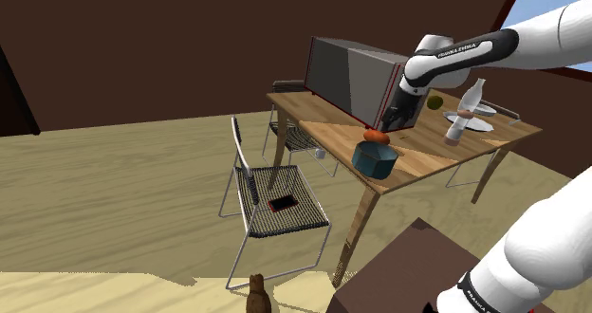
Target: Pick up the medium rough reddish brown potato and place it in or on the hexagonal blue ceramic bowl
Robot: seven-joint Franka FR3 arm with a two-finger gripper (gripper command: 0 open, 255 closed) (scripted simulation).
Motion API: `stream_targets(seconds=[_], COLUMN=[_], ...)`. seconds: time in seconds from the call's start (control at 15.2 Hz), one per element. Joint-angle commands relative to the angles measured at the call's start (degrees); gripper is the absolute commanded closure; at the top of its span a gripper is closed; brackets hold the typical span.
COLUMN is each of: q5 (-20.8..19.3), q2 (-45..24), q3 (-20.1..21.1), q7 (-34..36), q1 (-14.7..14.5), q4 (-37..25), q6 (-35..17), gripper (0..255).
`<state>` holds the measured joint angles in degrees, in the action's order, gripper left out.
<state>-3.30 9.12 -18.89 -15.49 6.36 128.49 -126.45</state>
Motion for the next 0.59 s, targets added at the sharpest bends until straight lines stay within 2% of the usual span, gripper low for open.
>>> stream_targets(seconds=[0.0, 0.53], q5=[1.1, 8.8], q2=[-3.9, -21.2], q3=[-1.2, -3.4], q7=[-2.4, -12.4], q1=[0.4, 3.7], q4=[-2.2, -14.8], q6=[-1.8, -6.2], gripper=[0, 0])
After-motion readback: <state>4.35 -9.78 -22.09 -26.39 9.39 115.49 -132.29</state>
